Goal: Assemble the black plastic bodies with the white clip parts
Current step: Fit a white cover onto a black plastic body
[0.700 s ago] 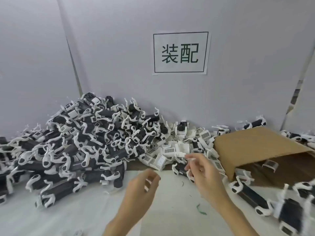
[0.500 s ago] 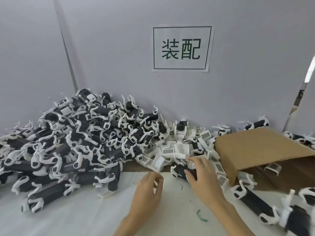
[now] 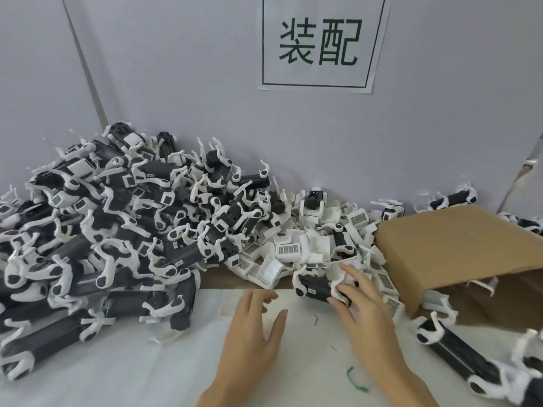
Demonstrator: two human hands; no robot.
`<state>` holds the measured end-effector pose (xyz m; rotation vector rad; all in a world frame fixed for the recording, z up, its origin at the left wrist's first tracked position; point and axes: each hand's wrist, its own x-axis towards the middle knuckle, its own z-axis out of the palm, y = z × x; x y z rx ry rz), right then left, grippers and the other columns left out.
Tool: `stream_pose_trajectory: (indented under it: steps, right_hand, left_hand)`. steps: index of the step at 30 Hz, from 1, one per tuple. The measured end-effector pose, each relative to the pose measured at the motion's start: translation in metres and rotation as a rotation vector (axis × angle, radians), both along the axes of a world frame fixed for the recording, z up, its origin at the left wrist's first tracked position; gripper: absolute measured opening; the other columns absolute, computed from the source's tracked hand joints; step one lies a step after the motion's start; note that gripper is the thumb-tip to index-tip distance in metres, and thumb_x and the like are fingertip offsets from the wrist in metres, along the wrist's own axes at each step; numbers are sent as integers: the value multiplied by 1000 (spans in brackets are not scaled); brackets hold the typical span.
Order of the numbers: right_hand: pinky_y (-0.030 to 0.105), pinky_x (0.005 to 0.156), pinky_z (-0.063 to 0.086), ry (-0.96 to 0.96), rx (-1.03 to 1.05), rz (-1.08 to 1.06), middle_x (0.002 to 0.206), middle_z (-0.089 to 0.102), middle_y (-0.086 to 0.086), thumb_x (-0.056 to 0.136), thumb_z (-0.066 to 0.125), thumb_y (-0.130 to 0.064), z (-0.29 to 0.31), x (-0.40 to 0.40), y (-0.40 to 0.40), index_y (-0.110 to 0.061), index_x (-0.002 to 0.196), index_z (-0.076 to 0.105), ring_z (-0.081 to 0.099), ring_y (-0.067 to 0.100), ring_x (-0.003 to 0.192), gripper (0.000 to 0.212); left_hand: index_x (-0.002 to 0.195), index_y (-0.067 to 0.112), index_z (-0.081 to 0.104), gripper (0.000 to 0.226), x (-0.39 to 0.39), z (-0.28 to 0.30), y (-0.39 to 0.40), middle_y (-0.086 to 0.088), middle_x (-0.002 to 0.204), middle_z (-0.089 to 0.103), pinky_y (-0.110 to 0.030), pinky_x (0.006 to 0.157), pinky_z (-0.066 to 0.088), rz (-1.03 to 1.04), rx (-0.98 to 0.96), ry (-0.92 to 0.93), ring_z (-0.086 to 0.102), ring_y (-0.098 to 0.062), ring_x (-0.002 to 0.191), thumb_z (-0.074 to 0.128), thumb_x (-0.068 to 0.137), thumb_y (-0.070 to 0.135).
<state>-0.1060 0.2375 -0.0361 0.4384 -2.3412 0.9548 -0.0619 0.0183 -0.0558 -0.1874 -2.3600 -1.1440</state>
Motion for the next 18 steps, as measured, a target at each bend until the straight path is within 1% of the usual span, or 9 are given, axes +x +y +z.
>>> stream_pose_trajectory:
  steps: [2,4,6,8,10,12,15,17,18]
  right_hand:
    - [4,101,32,-23,-127,67,147,55,-14,93,75,-13,7,7,-4,-18,97,74,50,-2,132,6]
    - [9,104,36,-46,-202,148,143,58,-16,92,75,-16,13,15,-9,-24,97,74,53,3,133,9]
    - [18,108,39,-84,-245,244,140,61,-15,92,73,-20,17,22,-16,-25,99,75,55,9,135,9]
    - [21,110,39,-118,-258,306,139,60,-17,92,72,-24,19,29,-23,-27,102,75,54,10,136,11]
    - [20,111,38,-123,-256,325,143,58,-17,92,73,-22,18,32,-27,-27,104,76,53,8,138,13]
    - [21,111,41,-94,-287,296,148,54,-16,90,77,-18,18,36,-30,-24,116,74,52,9,139,27]
    - [21,105,48,-169,-474,238,145,54,-21,83,82,-28,20,38,-31,-30,141,57,55,6,133,62]
    - [28,106,51,-365,-641,271,135,65,-20,80,80,-41,22,37,-33,-29,140,57,63,3,125,66]
    - [35,105,53,-466,-705,300,130,70,-14,80,79,-46,21,36,-33,-25,137,62,68,7,118,62]
  left_hand:
    - [126,40,49,39,1,3,0,31,123,51,-11,85,46,14,127,-26,56,2,116,69,95,51]
    - [140,40,45,63,3,8,-2,31,130,53,-15,90,50,-19,325,-89,59,1,119,71,86,59]
    - [150,39,43,76,4,13,-5,20,133,60,-20,94,54,-83,516,-161,66,-2,116,77,83,53]
    - [149,37,50,69,5,17,-9,11,131,70,-30,100,57,-147,633,-202,72,-9,112,82,88,46]
    - [143,30,59,60,8,20,-11,9,128,75,-38,104,57,-194,680,-213,74,-15,112,80,88,42]
    - [140,24,62,60,10,23,-14,6,127,76,-40,107,54,-208,746,-236,74,-17,114,80,86,42]
    - [136,20,65,58,11,24,-13,1,122,78,-29,96,57,-201,832,-246,77,-20,108,85,87,42]
    - [133,18,68,55,11,24,-10,-1,120,79,-22,88,58,-185,869,-231,78,-22,105,79,84,41]
    - [132,18,68,54,11,23,-8,-2,120,79,-21,88,58,-185,879,-229,78,-23,105,78,84,41]
